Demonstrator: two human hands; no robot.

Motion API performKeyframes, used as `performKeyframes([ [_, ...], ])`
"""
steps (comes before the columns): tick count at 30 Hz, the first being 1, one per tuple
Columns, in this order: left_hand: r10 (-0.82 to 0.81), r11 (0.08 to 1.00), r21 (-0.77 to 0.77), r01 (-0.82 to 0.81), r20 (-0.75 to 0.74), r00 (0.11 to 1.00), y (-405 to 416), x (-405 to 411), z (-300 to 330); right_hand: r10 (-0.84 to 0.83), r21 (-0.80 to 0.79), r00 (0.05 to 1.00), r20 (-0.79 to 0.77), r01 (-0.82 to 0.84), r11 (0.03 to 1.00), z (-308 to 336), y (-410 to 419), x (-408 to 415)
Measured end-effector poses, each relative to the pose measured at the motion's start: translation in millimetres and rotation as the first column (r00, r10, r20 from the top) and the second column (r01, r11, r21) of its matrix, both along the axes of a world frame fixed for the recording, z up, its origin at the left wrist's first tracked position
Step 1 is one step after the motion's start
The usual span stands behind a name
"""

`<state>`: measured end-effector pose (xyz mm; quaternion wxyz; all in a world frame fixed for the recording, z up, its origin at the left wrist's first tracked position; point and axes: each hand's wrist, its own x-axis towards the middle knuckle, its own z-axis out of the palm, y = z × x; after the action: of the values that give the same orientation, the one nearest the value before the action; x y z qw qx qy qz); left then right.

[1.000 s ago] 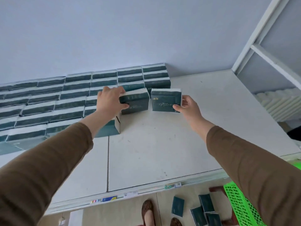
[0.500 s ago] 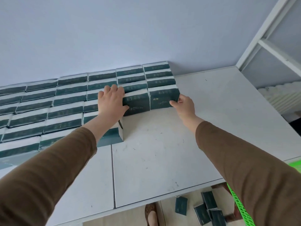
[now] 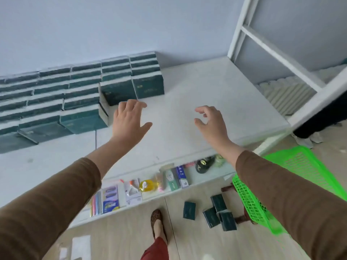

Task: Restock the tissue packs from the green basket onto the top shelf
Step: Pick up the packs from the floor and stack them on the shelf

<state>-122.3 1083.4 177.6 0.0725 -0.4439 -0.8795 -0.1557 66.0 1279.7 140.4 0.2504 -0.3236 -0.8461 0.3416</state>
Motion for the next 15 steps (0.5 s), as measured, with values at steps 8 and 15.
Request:
performKeyframes([
  [8, -0.226, 0.972, 0.102, 0.214, 0.126, 0.966, -20.5, 178.8, -82.5, -0.058, 0.074, 0.998, 0.021, 0.056, 0.996, -62.5, -45.7, 181.7],
  [15, -0.228, 0.959, -0.076, 0.272, 0.363, 0.904, -49.1, 251.1, -237.5, -0.129, -0.175, 0.966, 0.223, 0.170, 0.970, -224.0, -85.3, 274.0],
])
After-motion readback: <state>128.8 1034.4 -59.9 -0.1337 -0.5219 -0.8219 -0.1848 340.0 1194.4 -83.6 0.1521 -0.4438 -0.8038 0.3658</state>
